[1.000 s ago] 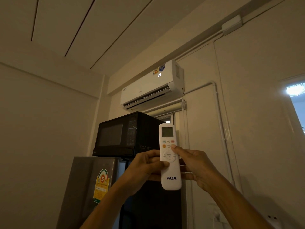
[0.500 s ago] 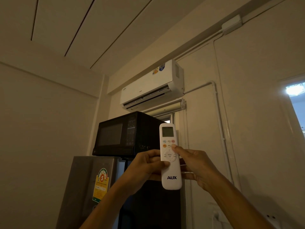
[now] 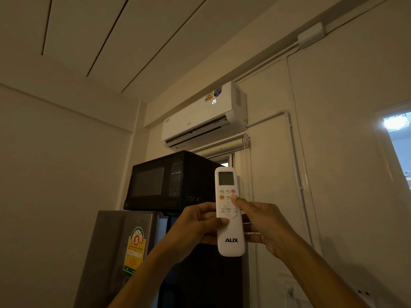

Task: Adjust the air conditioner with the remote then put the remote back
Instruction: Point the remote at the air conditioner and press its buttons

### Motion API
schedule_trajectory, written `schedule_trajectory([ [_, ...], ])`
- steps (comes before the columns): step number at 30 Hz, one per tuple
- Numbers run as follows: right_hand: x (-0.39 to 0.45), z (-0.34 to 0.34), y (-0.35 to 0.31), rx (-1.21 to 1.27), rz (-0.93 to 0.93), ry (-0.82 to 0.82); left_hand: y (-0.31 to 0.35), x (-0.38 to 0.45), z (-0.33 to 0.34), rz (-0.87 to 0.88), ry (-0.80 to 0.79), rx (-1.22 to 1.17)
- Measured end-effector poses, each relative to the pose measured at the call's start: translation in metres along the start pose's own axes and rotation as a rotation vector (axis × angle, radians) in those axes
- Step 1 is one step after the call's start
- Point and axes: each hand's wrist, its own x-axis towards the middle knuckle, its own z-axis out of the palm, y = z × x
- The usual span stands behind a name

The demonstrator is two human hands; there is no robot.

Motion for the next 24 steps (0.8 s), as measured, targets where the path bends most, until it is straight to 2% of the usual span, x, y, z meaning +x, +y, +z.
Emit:
schedule_trajectory([
  [24, -0.0010, 0.0029, 0.0087, 0.023, 0.008, -0.026, -0.0057, -0.0043, -0.0028, -0.027, 0.001, -0.015],
])
